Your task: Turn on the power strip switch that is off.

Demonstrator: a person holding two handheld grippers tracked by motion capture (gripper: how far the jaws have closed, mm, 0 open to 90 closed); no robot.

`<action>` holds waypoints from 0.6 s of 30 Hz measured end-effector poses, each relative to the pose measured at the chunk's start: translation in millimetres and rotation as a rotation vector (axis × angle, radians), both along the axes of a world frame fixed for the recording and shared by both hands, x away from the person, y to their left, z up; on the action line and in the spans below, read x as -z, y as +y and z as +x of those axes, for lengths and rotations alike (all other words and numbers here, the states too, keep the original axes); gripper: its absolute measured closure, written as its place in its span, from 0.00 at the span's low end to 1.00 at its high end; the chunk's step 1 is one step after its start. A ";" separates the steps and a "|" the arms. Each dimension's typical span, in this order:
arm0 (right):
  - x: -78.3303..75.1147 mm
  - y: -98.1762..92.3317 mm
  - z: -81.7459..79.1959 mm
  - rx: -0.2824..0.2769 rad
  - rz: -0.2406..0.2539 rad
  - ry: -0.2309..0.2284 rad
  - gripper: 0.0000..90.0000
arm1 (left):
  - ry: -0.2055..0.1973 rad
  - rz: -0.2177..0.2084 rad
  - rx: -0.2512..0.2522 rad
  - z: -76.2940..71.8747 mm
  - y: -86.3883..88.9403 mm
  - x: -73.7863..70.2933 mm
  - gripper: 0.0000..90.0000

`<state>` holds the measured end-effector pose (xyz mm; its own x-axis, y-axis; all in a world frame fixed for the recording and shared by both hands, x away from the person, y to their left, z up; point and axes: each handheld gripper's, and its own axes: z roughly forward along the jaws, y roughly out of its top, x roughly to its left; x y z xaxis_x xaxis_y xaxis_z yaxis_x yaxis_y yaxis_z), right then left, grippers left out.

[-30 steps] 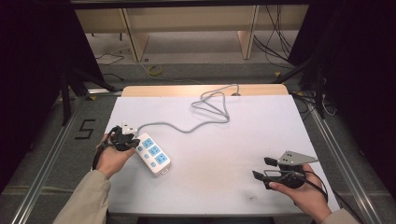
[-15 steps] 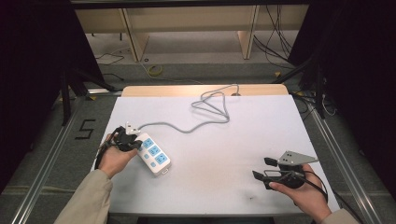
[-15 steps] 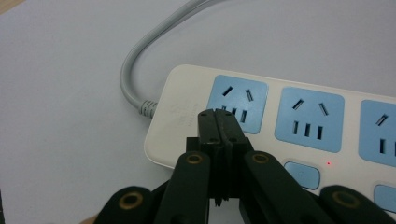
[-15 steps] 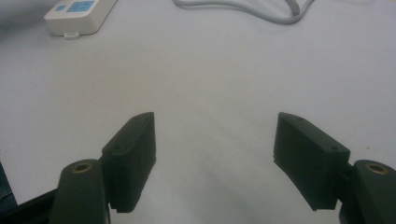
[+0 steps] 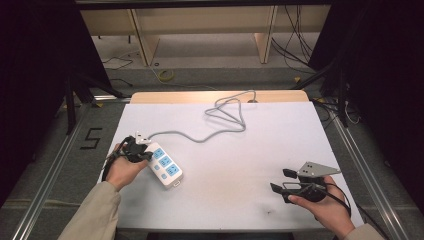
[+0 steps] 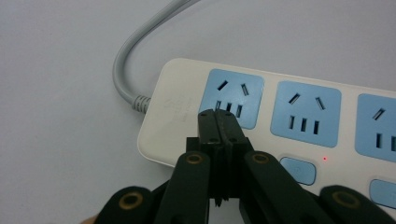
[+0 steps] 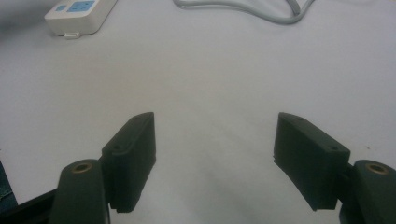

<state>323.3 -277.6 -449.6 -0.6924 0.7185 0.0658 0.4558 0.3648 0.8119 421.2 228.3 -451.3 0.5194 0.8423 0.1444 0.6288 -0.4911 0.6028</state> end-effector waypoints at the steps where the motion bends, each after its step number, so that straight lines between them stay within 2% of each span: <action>1: 0.0 0.0 0.0 0.000 -0.001 0.000 0.34 | 0.000 -0.004 -0.003 0.1 -0.3 0.1 1.00; 15: 0.0 0.4 -0.3 -0.003 0.000 0.002 0.34 | 0.022 -0.005 -0.009 1.8 -0.6 -0.4 1.00; 18: 0.0 0.4 -0.5 -0.004 0.001 0.002 0.34 | 0.032 -0.017 -0.011 3.1 0.6 -0.5 1.00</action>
